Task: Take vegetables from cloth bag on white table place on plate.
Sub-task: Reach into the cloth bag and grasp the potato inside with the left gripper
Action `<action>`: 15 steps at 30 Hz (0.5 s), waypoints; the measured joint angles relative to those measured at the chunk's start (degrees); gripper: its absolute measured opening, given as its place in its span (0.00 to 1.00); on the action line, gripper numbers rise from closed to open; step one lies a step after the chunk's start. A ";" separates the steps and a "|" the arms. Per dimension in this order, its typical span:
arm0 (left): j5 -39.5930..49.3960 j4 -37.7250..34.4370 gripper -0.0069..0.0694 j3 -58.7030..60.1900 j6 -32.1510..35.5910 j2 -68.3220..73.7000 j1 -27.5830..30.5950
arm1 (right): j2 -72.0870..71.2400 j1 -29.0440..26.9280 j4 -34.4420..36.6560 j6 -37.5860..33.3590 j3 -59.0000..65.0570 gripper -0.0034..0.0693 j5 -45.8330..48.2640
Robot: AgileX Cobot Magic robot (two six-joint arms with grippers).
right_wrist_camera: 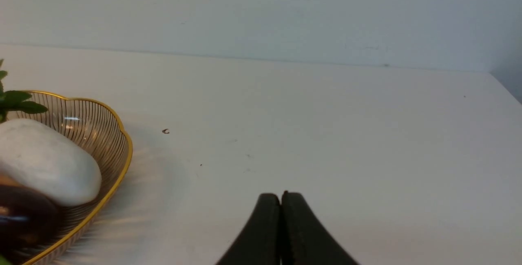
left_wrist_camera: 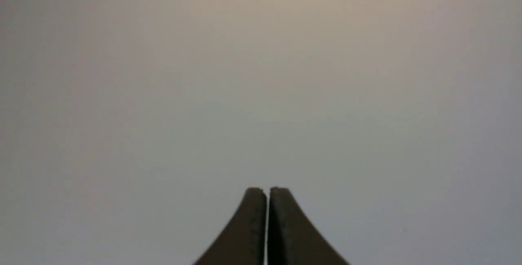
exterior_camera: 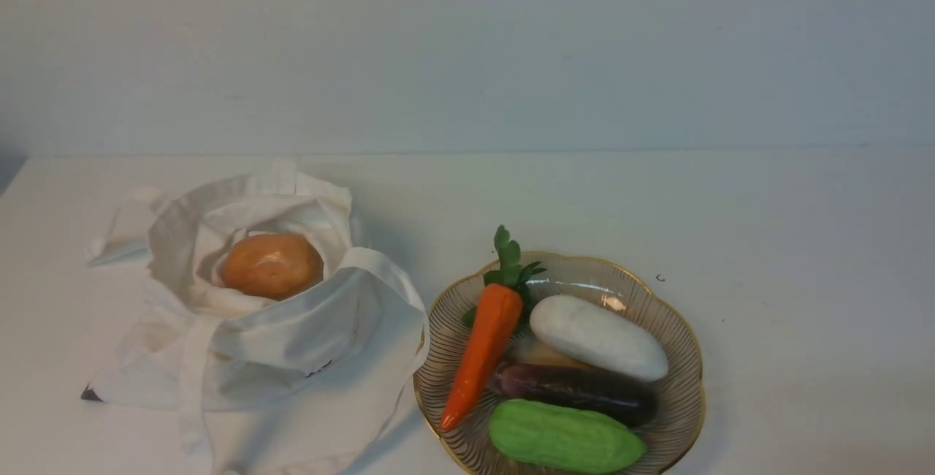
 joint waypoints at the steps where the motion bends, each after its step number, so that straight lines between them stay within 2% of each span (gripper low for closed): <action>1: 7.33 2.44 0.08 -4.96 0.48 4.00 0.00 | 0.00 0.00 0.00 0.00 0.00 0.03 0.00; 2: 13.95 5.04 0.08 -8.94 0.64 8.56 0.00 | 0.00 0.00 0.00 0.00 0.00 0.03 0.00; 3: 15.27 5.42 0.08 -9.73 0.70 8.56 0.00 | 0.00 0.00 0.00 0.00 0.00 0.03 0.00; 4: 27.24 8.12 0.08 -16.24 1.29 16.14 0.00 | 0.00 0.00 0.00 0.00 0.00 0.03 0.00; 7: 44.07 10.92 0.08 -25.24 4.41 29.18 0.00 | 0.00 0.00 0.00 0.00 0.00 0.03 0.00; 10: 52.28 11.91 0.08 -31.09 10.46 40.71 0.00 | 0.00 0.00 0.00 0.00 0.00 0.03 0.00; 15: 57.99 12.28 0.08 -39.61 23.66 57.05 0.00 | 0.00 0.00 0.00 0.00 0.00 0.03 0.00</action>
